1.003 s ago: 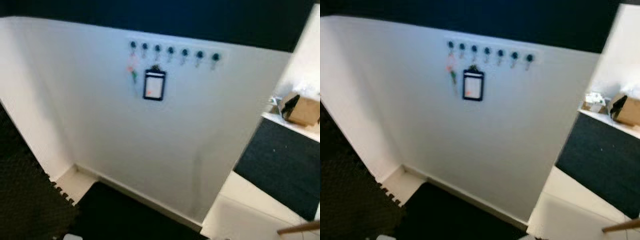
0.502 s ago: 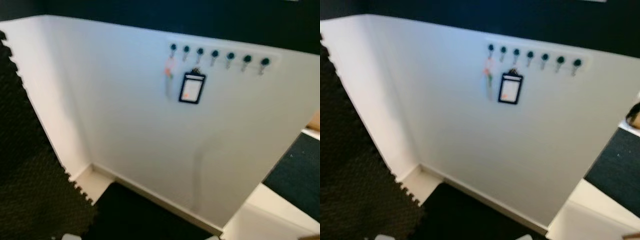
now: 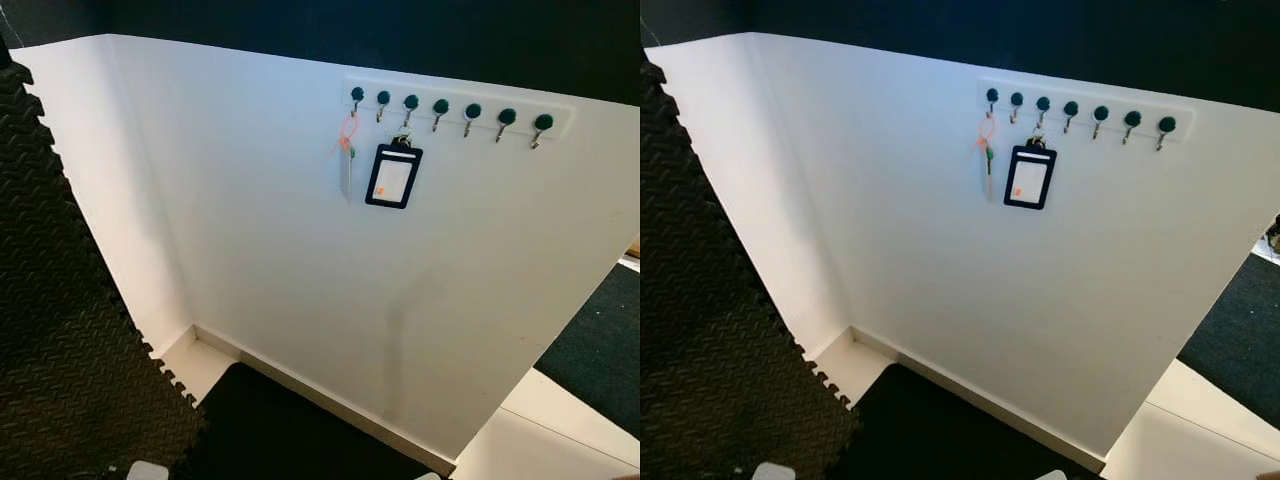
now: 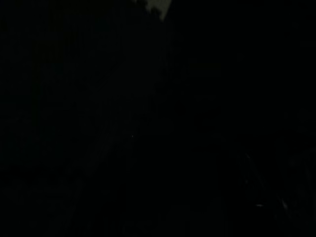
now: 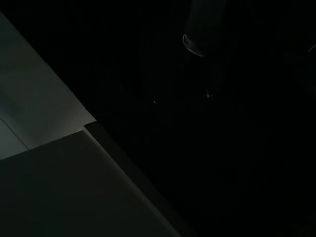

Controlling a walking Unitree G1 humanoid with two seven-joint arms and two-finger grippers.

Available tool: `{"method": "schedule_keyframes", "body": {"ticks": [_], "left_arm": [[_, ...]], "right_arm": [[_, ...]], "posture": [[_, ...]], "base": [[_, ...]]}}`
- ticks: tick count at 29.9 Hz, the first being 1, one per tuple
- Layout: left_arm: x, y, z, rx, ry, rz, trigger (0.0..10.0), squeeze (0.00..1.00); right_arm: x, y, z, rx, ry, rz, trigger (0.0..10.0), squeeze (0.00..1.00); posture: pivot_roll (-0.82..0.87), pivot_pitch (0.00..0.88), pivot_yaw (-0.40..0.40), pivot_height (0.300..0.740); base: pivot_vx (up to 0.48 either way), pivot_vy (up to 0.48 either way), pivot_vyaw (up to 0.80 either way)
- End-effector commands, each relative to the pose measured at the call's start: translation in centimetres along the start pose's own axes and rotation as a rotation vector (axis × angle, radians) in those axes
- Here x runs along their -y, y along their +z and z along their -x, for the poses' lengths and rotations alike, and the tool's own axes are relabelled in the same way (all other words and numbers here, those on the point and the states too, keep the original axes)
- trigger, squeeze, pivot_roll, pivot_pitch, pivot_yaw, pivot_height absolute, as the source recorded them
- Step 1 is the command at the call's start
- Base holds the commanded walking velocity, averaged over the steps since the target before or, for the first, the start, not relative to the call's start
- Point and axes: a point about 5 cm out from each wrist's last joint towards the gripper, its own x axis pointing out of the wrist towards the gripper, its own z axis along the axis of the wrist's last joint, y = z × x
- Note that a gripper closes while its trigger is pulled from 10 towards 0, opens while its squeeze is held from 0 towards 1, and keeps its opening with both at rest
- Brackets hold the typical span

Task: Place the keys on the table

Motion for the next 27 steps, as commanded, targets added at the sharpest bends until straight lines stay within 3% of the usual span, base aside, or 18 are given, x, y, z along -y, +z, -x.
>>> {"method": "schedule_keyframes", "body": {"ticks": [1,3,4,5,6,9,10,11,12,13,14,15,18,20,24,27], "left_arm": [[-0.1,1.6,-0.2,0.061,-0.012,-0.015,10.0,0.00],[-0.7,5.6,-0.8,0.198,-0.008,-0.010,10.0,0.00],[-0.7,5.6,-0.8,0.198,-0.008,-0.010,10.0,0.00],[-1.0,8.4,-1.2,0.279,-0.003,0.001,10.0,0.00],[-1.0,8.4,-1.2,0.279,-0.003,0.001,10.0,0.00],[-1.5,16.9,-1.6,0.493,-0.012,0.075,10.0,0.00],[-1.5,16.9,-1.6,0.493,-0.012,0.075,10.0,0.00],[-1.3,21.2,-0.9,0.600,-0.046,0.129,10.0,0.00],[-1.1,22.7,-0.4,0.640,-0.062,0.140,10.0,0.00],[-1.1,22.7,-0.4,0.640,-0.062,0.140,10.0,0.00],[-0.6,24.9,0.3,0.687,-0.085,0.118,10.0,0.00],[-0.6,24.9,0.3,0.687,-0.085,0.118,10.0,0.00],[0.3,27.1,1.5,0.728,-0.108,0.097,10.0,0.00],[0.7,27.6,1.9,0.737,-0.126,0.107,10.0,0.00],[1.5,28.4,3.6,0.776,-0.170,0.080,10.0,0.00],[1.9,28.1,3.9,0.769,-0.179,0.071,10.0,0.00]], "right_arm": [[0.1,0.4,-0.1,0.023,-0.009,-0.006,10.0,0.00],[0.5,1.9,-0.6,0.094,-0.030,-0.013,10.0,0.00],[0.5,1.9,-0.6,0.094,-0.030,-0.013,10.0,0.00],[0.9,3.5,-1.2,0.156,-0.049,-0.024,10.0,0.00],[0.9,3.5,-1.2,0.156,-0.049,-0.024,10.0,0.00],[2.0,10.0,-2.5,0.398,-0.117,-0.100,10.0,0.00],[2.0,10.0,-2.5,0.398,-0.117,-0.100,10.0,0.00],[2.5,14.3,-2.5,0.554,-0.150,-0.149,10.0,0.00],[2.8,16.0,-2.4,0.615,-0.161,-0.165,10.0,0.00],[2.8,16.0,-2.4,0.615,-0.161,-0.165,10.0,0.00],[3.3,18.8,-1.8,0.723,-0.191,-0.189,10.0,0.00],[3.3,18.8,-1.8,0.723,-0.191,-0.189,10.0,0.00],[4.4,22.4,-0.5,0.856,-0.244,-0.219,10.0,0.00],[4.8,23.1,-0.1,0.883,-0.262,-0.224,10.0,0.00],[5.3,23.4,0.7,0.901,-0.278,-0.242,10.0,0.00],[4.9,23.0,1.1,0.884,-0.271,-0.223,10.0,0.00]], "posture": [[0.16,0.145,0.004,0.740],[0.16,0.147,0.003,0.740],[0.16,0.147,0.003,0.740],[0.16,0.150,0.003,0.740],[0.16,0.150,0.003,0.740],[0.14,0.151,0.010,0.740],[0.14,0.151,0.010,0.740],[0.13,0.149,0.013,0.740],[0.13,0.148,0.013,0.740],[0.13,0.148,0.013,0.740],[0.13,0.144,0.015,0.740],[0.13,0.144,0.015,0.740],[0.11,0.135,0.018,0.740],[0.11,0.132,0.017,0.740],[0.10,0.127,0.017,0.740],[0.10,0.123,0.017,0.740]], "base": [[0.000,0.000,0.00],[0.000,0.000,0.00],[0.000,0.000,0.00],[0.000,0.000,0.00],[0.000,0.000,0.00],[0.000,0.000,0.00],[0.000,0.000,0.00],[0.000,0.000,0.00],[0.000,0.000,0.00],[0.000,0.000,0.00],[0.000,0.000,0.00],[0.000,0.000,0.00],[0.000,0.000,0.00],[0.000,0.000,0.00],[0.000,0.000,0.00],[0.000,0.000,0.00]]}}
